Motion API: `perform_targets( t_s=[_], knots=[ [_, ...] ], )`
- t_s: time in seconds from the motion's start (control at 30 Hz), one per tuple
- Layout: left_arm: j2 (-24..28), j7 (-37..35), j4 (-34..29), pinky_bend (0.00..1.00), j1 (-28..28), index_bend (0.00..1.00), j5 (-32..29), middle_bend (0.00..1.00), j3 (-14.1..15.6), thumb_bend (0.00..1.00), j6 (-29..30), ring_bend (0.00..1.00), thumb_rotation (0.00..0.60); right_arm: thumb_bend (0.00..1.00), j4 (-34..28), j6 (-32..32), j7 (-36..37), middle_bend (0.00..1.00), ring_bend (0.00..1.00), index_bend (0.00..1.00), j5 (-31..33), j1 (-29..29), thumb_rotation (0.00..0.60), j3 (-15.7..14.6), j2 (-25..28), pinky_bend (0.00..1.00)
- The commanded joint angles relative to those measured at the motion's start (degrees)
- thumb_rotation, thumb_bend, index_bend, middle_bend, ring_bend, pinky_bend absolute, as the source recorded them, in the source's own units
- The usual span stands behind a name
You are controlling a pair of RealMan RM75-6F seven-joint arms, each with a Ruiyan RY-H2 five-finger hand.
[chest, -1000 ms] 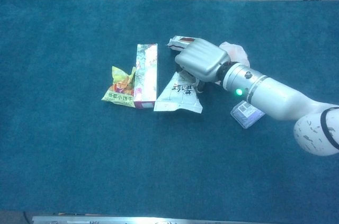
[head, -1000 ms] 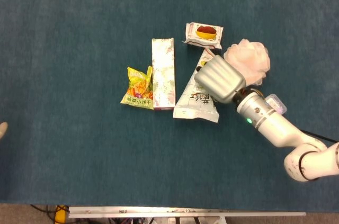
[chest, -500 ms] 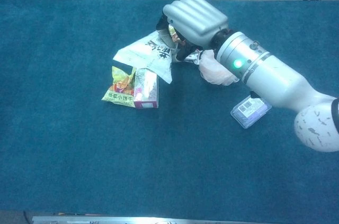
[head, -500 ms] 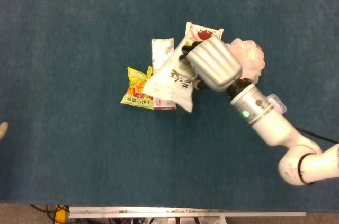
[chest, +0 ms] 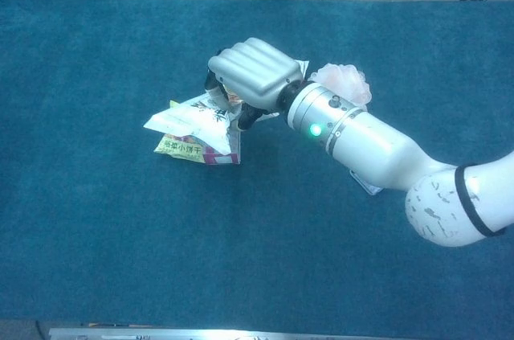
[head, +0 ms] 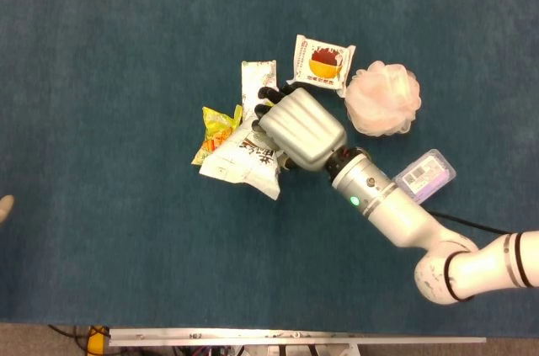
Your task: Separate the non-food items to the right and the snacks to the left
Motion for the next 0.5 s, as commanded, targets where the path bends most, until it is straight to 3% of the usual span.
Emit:
perform_targets(
  t_s=[0.03,0.27,0.5],
  knots=[
    [-0.1,0.0,0.1,0.03,-0.1,0.0,-0.1,0.01,-0.1,0.23,-0.2,0.0,0.6,0.47,-1.3,0.6,-0.3,0.23,0.21,0.07,1.5,-0.1,0.6,0.7,1.8,0.35],
    [-0.5,0.1,0.2,0.03,-0.5,0.0,0.0,0.01,-0.1,0.23,-0.9,0.0,0.6,0.47,-1.0,1.2,-0.3,0.23,0.21,0.04,1.8,-0.1,0.6,0.5,3.3,0.35],
    [-0.3,-0.3,0.4,0.03,-0.4,0.0,-0.1,0.01,-0.1,0.23,-0.6,0.0,0.6,0.47,1.3,2.2,-1.3,0.23,0.21,0.04,1.3,0.9,0.6,0.4,0.0,0.35]
  ],
)
